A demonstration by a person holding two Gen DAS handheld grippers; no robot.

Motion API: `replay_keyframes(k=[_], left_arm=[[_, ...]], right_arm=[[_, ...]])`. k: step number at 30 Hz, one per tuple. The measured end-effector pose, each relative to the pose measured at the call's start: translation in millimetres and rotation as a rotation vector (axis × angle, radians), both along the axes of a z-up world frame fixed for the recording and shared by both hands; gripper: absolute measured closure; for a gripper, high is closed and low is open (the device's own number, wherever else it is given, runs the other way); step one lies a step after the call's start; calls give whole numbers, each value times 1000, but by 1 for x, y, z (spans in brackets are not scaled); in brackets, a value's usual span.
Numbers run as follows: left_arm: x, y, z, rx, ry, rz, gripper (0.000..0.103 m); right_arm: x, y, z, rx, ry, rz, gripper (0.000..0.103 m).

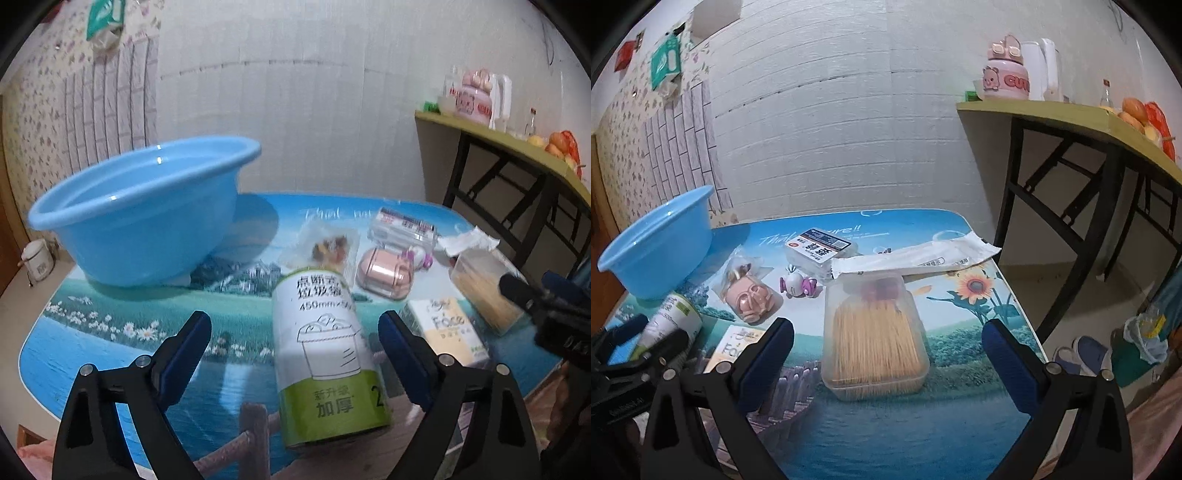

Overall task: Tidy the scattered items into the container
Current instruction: 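Grasp the green-white trash bag roll with left tool while right grasps the clear toothpick box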

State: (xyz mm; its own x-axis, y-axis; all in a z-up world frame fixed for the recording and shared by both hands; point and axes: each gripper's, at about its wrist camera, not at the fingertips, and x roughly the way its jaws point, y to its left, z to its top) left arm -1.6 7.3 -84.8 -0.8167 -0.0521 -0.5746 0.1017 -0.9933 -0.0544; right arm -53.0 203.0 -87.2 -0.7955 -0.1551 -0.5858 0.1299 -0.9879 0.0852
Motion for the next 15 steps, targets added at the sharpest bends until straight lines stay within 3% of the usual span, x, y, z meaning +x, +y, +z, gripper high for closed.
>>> replay_keyframes(k=[6, 15], left_arm=[[2, 6, -7, 9, 35, -12, 11], [4, 18, -16, -44, 104, -15, 23]], right_arm=[[-5, -2, -14, -16, 7, 29, 10], [-13, -8, -16, -5, 31, 61, 12]])
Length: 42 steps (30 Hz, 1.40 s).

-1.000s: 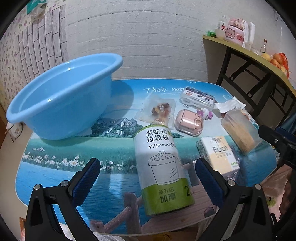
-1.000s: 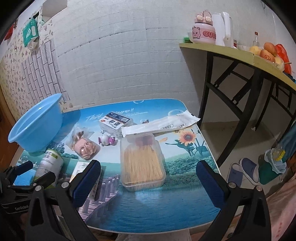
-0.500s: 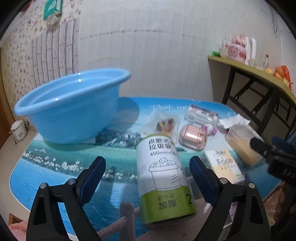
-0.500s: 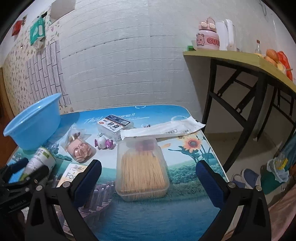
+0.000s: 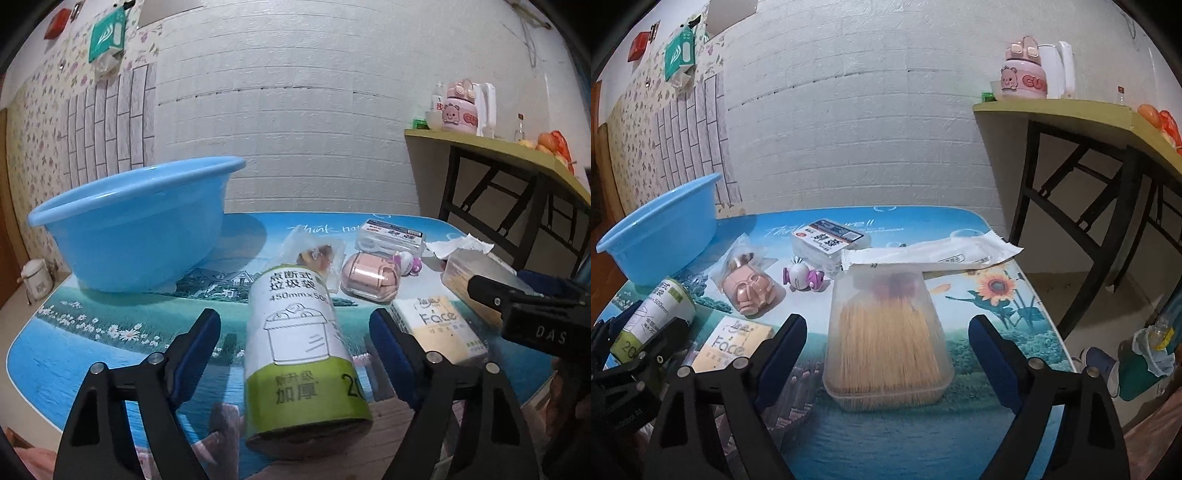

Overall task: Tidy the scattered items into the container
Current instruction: 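Grasp the green-white trash bag roll with left tool while right grasps the clear toothpick box, then carry both items to the blue basin and open the left tool over it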

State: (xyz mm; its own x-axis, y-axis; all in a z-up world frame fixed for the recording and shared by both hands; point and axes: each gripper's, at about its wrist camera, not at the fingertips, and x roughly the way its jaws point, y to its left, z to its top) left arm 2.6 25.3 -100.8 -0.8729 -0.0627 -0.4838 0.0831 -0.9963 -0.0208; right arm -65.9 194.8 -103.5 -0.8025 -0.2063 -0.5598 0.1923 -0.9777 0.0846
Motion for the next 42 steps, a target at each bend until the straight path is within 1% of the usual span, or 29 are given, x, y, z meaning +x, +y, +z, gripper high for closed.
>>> replay_keyframes(k=[4, 5, 7, 9, 14, 19, 22, 23, 24, 25, 27, 30, 33, 38, 42], left_arm=[[2, 2, -5, -7, 4, -4, 27], [2, 3, -7, -12, 8, -3, 34], [3, 4, -10, -15, 11, 3, 44], [2, 4, -11, -3, 8, 12, 44], [1, 3, -14, -6, 10, 33, 45], [2, 4, -14, -9, 23, 32, 45], [4, 4, -14, -10, 35, 21, 46], [5, 5, -14, -16, 40, 19, 47], [6, 5, -14, -22, 43, 17, 47], [6, 5, -14, -26, 44, 17, 48], [5, 6, -14, -39, 38, 17, 49], [4, 4, -15, -39, 29, 15, 57], [4, 3, -14, -31, 23, 9, 57], [4, 2, -13, -32, 14, 4, 57], [5, -1, -10, -21, 12, 0, 57]], right_arm=[[-3, -2, -3, 5, -16, 14, 13], [-3, -1, -4, 2, -20, 17, 15], [-4, 1, -5, -13, -28, 25, 18], [-5, 2, -6, -13, -38, 29, 22], [-7, -1, -11, 11, -59, 41, 24], [-6, -2, -12, 23, -59, 44, 28], [-6, -1, -12, 33, -59, 33, 32], [-6, -1, -12, 40, -58, 28, 35], [-6, -2, -12, 52, -56, 23, 40], [-6, -3, -12, 52, -55, 26, 41], [-6, -3, -12, 52, -54, 27, 41], [-6, -2, -11, 44, -53, 28, 41], [-5, 1, -10, 25, -50, 26, 41], [1, 11, -4, -12, -22, -18, 41], [6, 14, 2, -16, -1, -33, 41]])
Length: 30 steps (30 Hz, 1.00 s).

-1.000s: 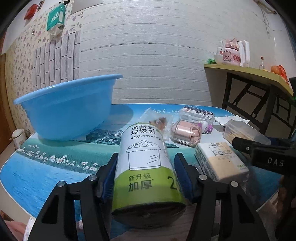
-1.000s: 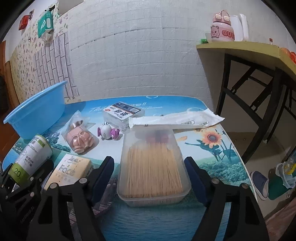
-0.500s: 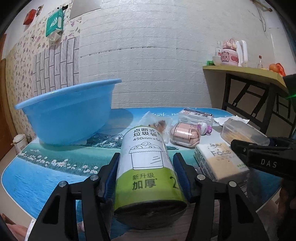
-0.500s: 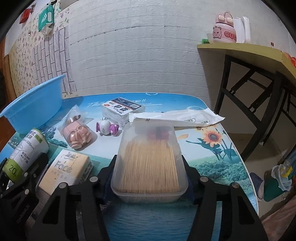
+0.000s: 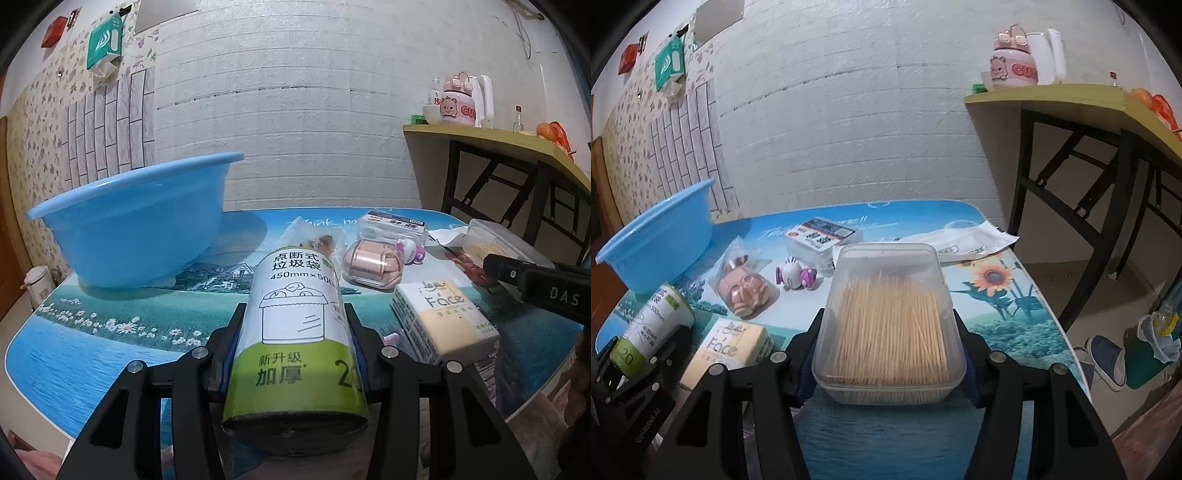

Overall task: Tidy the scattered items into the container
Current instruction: 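Carry both items to the blue basin and open the left tool over it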

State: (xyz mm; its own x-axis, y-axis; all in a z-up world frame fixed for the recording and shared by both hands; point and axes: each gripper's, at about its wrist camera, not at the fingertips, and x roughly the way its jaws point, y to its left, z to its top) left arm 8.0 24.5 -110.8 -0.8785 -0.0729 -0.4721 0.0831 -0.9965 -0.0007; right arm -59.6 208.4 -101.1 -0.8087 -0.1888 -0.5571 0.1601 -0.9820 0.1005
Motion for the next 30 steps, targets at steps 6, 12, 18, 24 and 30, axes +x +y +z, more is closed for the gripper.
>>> replay_keyframes(k=[6, 12, 18, 24, 30], left_arm=[[10, -2, 9, -6, 38, -4, 58], [16, -7, 16, -3, 54, 5, 58], [27, -15, 31, 25, 110, 18, 58], [41, -22, 62, 1, 211, 35, 58], [37, -29, 88, -38, 170, 25, 58]], right_arm=[[8, -5, 6, 30, 0, 14, 41], [18, -3, 8, 21, -23, -6, 41], [28, -4, 13, 26, -15, -13, 41], [36, -3, 28, 20, 16, -12, 41], [41, -15, 57, 15, 64, 26, 41]])
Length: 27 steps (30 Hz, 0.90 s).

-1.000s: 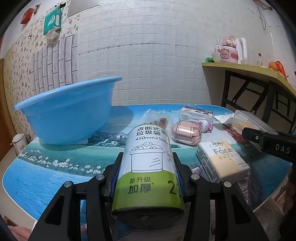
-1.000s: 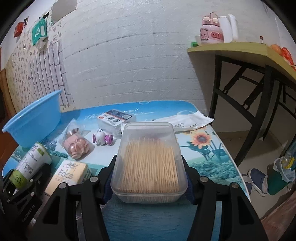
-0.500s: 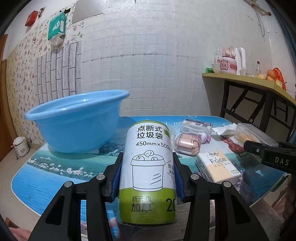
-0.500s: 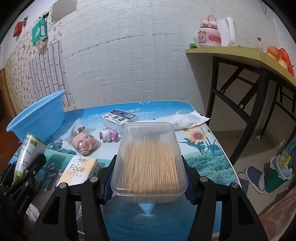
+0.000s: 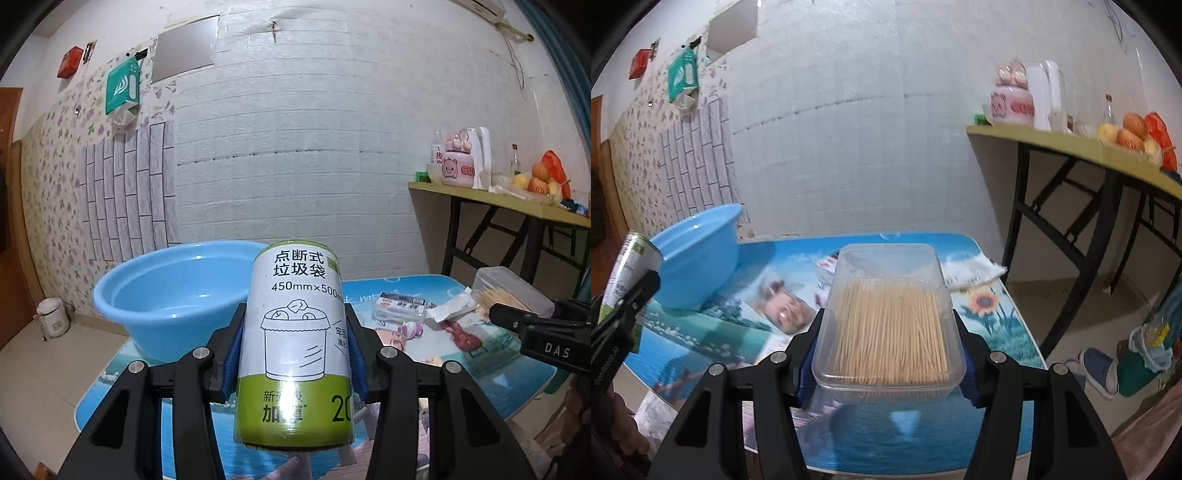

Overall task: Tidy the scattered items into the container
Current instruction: 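Carry both items to the blue basin and open the left tool over it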

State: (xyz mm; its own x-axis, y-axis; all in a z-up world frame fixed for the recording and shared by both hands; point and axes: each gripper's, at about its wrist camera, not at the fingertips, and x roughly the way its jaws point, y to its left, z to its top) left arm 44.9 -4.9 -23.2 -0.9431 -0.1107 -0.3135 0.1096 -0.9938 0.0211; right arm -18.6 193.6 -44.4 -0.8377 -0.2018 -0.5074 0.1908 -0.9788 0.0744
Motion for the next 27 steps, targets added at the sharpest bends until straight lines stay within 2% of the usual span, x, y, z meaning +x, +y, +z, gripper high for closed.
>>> replay_keyframes(k=[4, 13, 17, 22, 27], left_arm=[[0, -13, 20, 18, 27, 17, 58], [-4, -58, 71, -9, 129, 53, 58], [-8, -82, 94, -31, 171, 79, 58], [-14, -115, 113, -23, 143, 84, 58], [-24, -141, 107, -15, 79, 98, 58]], right_arm=[[-1, -12, 22, -23, 25, 36, 41], [-15, -60, 75, -20, 79, 143, 41], [-23, -86, 99, -54, 96, 211, 41], [-31, -127, 118, -85, 104, 284, 41], [-36, -167, 123, -120, 81, 366, 41]])
